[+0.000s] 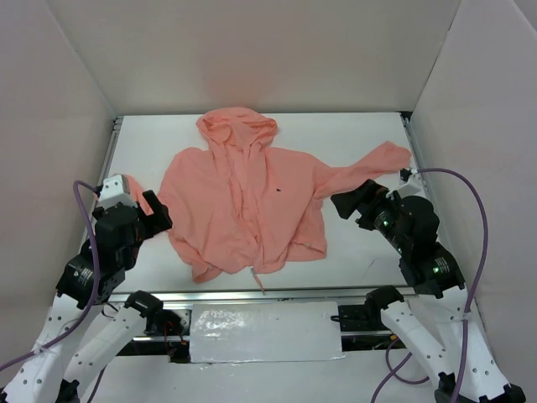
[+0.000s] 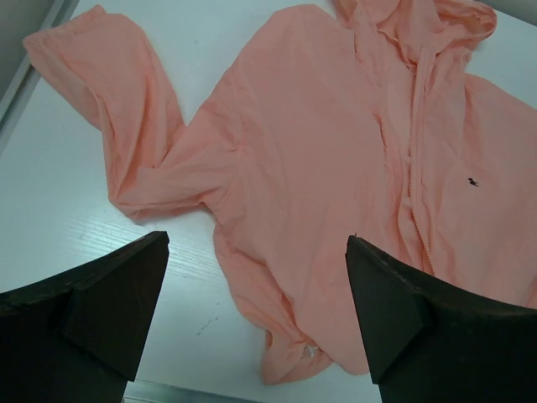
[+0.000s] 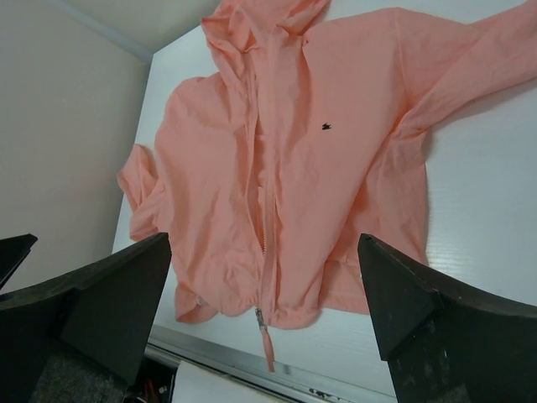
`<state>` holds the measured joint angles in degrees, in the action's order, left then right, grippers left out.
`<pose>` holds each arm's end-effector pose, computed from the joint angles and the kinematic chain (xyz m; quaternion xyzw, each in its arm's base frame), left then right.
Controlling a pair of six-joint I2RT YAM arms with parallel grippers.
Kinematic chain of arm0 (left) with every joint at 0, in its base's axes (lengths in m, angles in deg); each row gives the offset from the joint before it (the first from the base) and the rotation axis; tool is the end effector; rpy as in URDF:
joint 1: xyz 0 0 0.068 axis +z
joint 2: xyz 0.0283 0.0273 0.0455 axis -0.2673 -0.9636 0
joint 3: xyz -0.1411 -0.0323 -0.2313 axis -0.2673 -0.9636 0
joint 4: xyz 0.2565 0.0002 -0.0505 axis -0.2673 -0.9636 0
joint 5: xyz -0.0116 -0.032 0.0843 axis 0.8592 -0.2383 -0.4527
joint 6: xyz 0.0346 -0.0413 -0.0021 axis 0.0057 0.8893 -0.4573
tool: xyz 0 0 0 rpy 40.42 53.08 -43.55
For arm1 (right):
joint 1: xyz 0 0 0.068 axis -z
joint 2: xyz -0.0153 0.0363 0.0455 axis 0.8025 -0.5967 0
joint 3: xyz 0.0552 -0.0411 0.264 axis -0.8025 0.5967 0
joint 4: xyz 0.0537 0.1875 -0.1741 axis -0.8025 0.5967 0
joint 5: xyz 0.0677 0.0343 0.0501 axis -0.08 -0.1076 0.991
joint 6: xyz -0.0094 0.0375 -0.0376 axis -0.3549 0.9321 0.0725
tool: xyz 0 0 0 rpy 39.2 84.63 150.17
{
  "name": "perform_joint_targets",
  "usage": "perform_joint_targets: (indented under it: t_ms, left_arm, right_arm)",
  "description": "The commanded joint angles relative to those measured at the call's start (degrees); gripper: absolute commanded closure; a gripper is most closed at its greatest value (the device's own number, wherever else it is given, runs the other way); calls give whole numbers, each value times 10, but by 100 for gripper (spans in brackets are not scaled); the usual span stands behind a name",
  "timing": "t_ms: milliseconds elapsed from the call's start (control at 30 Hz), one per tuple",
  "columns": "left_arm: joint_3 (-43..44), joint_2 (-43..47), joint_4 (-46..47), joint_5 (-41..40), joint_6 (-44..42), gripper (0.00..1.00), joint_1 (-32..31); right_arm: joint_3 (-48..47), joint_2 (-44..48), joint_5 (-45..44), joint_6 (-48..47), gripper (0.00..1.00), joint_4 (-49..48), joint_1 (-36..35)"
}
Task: Zip up the jacket
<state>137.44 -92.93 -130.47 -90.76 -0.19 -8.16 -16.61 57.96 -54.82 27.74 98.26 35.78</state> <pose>0.1019 -0.0245 0.3492 -0.2170 0.7864 -0.0537 0.5758 0.1119 0.0371 0.3530 0.1264 0.7884 0.2938 0.5254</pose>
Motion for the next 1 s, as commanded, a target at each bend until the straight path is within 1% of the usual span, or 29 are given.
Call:
perform_joint_targets:
  t_ms: [0,167,233,300,333,367,400,433,500,533,567,600,633,667,700,733,800,833,900,967]
  left_arm:
    - [6,5,11,-2,6,1,3]
    - [2,22,13,28,44,1,3]
    - [-12,32,17,72,58,1,3]
    - [-27,29,18,102,105,1,3]
    - [-42,19,11,103,133,1,3]
    - [-52,-13,8,112,170,1,3]
    - [-75,-36,28,142,179,1,-4]
    - [-85,-86,38,149,211,1,-16]
    - [-110,-130,71,140,247,1,-66]
    - [-109,-175,85,88,273,0,-141]
    - [-106,-197,87,57,324,1,-180]
    - [-84,-222,83,31,345,1,-246]
    - [-71,-272,63,-7,370,3,-273]
    - [-60,-296,60,-19,402,7,-291]
    - [-45,-320,64,-24,409,12,-318]
    - [-38,-364,79,-27,416,13,-325]
    - [-22,-406,95,-18,416,15,-333]
    - [-15,-443,97,-13,417,17,-335]
    - [3,-472,91,-19,426,17,-338]
    - [5,-496,102,-20,427,21,-338]
  right_arm:
    - [-12,0,8,-3,0,-7,1]
    - [-6,5,9,-7,0,-13,1]
    - [-9,1,13,-15,0,-12,1]
    - [-15,-12,29,-25,0,-5,1]
    - [-16,-17,32,-26,0,-2,2]
    - [-15,-27,37,-27,0,0,1]
    - [-13,-30,40,-29,0,0,1]
    - [-9,-39,50,-30,0,-4,0]
    - [-1,-46,63,-34,0,-12,0]
    - [0,-57,70,-36,0,-18,-1]
    - [0,-63,74,-39,0,-17,-2]
    - [-6,-69,83,-45,0,-13,-4]
    - [-7,-79,85,-48,0,-6,-5]
    - [-10,-82,85,-54,0,-5,-5]
    - [-9,-83,81,-55,0,-3,-8]
    - [-7,-80,79,-55,0,-4,-9]
    - [0,-74,73,-56,0,-6,-9]
    - [1,-68,71,-57,0,-5,-10]
    - [2,-62,65,-59,0,-4,-12]
    - [7,-51,54,-59,0,-2,-17]
